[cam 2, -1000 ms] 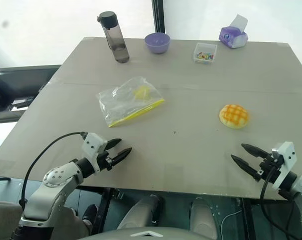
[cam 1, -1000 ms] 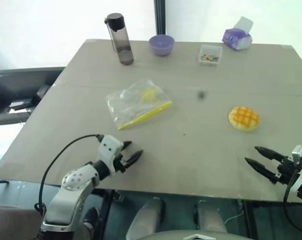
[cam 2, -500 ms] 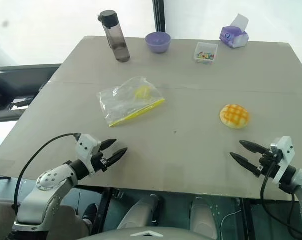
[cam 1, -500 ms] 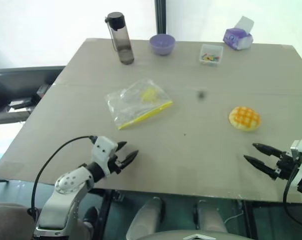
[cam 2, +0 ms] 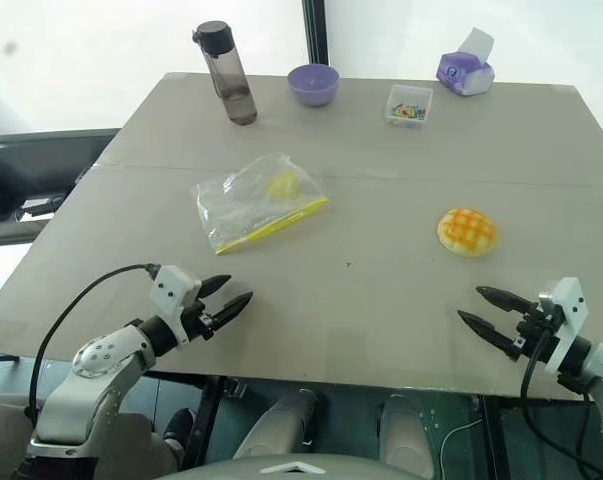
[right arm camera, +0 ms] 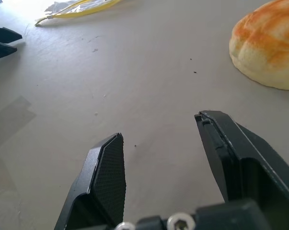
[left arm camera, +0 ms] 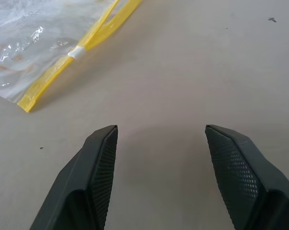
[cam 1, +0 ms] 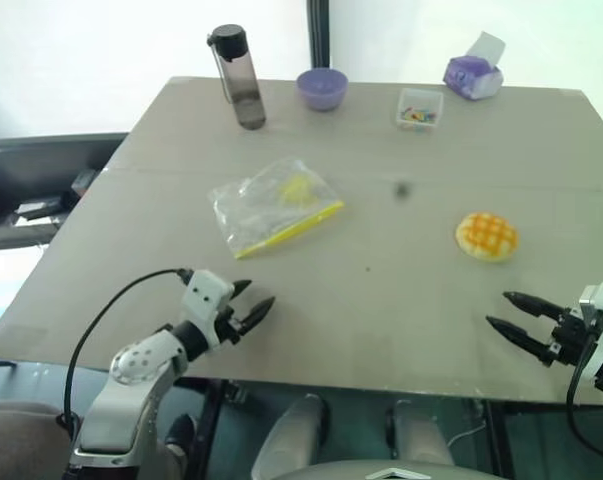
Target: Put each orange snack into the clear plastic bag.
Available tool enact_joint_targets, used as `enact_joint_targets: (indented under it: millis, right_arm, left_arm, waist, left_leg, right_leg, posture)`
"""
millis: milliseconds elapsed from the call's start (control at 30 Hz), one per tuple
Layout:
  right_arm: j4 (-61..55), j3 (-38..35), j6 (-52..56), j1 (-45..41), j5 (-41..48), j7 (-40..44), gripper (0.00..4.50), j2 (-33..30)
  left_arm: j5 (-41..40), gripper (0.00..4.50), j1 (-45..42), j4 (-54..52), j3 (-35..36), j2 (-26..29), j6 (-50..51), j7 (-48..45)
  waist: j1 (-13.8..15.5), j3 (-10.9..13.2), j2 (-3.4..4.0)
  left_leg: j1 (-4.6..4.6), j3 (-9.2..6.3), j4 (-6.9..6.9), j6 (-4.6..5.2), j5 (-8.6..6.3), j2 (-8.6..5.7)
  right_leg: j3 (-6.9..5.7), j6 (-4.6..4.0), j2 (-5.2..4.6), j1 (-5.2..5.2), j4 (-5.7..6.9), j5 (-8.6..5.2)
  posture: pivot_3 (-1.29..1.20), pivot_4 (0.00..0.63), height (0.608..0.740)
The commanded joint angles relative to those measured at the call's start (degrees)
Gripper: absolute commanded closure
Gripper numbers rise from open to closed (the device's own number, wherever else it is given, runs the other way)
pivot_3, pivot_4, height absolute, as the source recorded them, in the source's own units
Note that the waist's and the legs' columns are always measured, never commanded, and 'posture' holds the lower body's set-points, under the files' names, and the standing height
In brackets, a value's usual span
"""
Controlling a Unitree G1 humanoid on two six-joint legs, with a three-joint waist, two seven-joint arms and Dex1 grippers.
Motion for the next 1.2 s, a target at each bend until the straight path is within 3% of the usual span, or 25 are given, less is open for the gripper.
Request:
enact_joint_targets:
  millis: [33, 333, 733, 1000, 1033, 1067, 1167, 1200]
  right_arm:
    - [-5.4, -0.1, -0.9, -1.0, 2.6, -0.1, 1.76, 0.9]
    - [-16.8, 1.6, 3.7, -4.4, 6.0, -3.4, 1.76, 0.4]
    - [-23.8, 6.4, 8.4, -12.9, 4.9, -7.7, 1.76, -0.8]
    - [-24.7, 9.0, 8.9, -14.9, 4.1, -8.7, 1.76, -0.3]
    - [-24.7, 9.1, 8.9, -15.0, 4.0, -8.8, 1.76, -0.2]
    - [-24.6, 9.4, 8.8, -15.0, 3.7, -8.9, 1.76, -0.1]
    - [-24.2, 10.3, 8.1, -15.2, 2.9, -9.1, 1.76, 0.2]
    - [-24.1, 10.6, 8.0, -15.4, 2.9, -9.3, 1.76, 0.5]
  left_arm:
    - [-4.9, 1.44, -5.3, 1.4, 5.5, -0.8, 6.9, 3.7]
    - [-14.8, 1.44, -21.0, 12.8, 18.6, -1.8, 22.8, 13.8]
    - [-17.8, 1.44, -37.3, 29.2, 19.6, -8.0, 30.4, 20.6]
    - [-17.1, 1.44, -42.1, 37.8, 17.0, -10.6, 32.2, 20.3]
    - [-17.3, 1.93, -42.3, 38.0, 17.1, -10.7, 32.3, 20.1]
    - [-17.5, 1.95, -42.5, 38.0, 17.1, -10.6, 32.5, 19.7]
    - [-17.9, 2.92, -43.0, 38.4, 17.6, -10.7, 33.2, 19.9]
    - [-18.1, 3.48, -43.1, 38.4, 17.8, -10.7, 33.7, 20.0]
  waist:
    - [0.0, 0.0, -0.02]
    - [-0.1, 0.0, -0.07]
    - [0.0, 0.2, -0.39]
    - [0.1, 0.2, -0.39]
    - [0.1, 0.2, -0.38]
    - [0.1, 0.2, -0.38]
    - [0.1, 0.2, -0.39]
    - [0.1, 0.2, -0.39]
  left_leg:
    - [0.01, -0.03, 0.0, 0.0, 0.0, 0.0]
    - [0.01, -0.09, 0.02, -0.01, 0.01, -0.01]
    - [-0.02, -0.1, 0.15, -0.03, 0.03, -0.06]
    - [0.0, -0.04, 0.16, -0.05, 0.04, -0.08]
    - [0.0, -0.05, 0.17, -0.05, 0.04, -0.08]
    - [0.01, -0.05, 0.18, -0.05, 0.04, -0.08]
    - [0.0, -0.06, 0.19, -0.06, 0.05, -0.1]
    - [-0.01, -0.07, 0.19, -0.06, 0.05, -0.1]
  right_leg:
    - [-0.01, 0.0, 0.02, 0.0, 0.03, 0.0]
    - [-0.05, 0.01, 0.06, -0.05, 0.1, 0.01]
    - [-0.06, 0.01, 0.04, -0.1, 0.32, 0.01]
    - [-0.01, 0.01, 0.03, -0.23, 0.59, 0.01]
    - [-0.01, 0.01, 0.03, -0.23, 0.6, 0.01]
    - [-0.01, 0.01, 0.03, -0.23, 0.61, 0.01]
    - [-0.01, 0.01, 0.02, -0.24, 0.61, 0.01]
    - [-0.01, 0.01, 0.02, -0.24, 0.6, 0.01]
  posture:
    - [0.0, 0.15, 0.739]
    - [0.0, 0.15, 0.739]
    - [0.0, 0.15, 0.739]
    - [0.0, 0.15, 0.739]
    - [0.0, 0.15, 0.739]
    - [0.0, 0.15, 0.739]
    - [0.0, 0.15, 0.739]
    - [0.0, 0.15, 0.739]
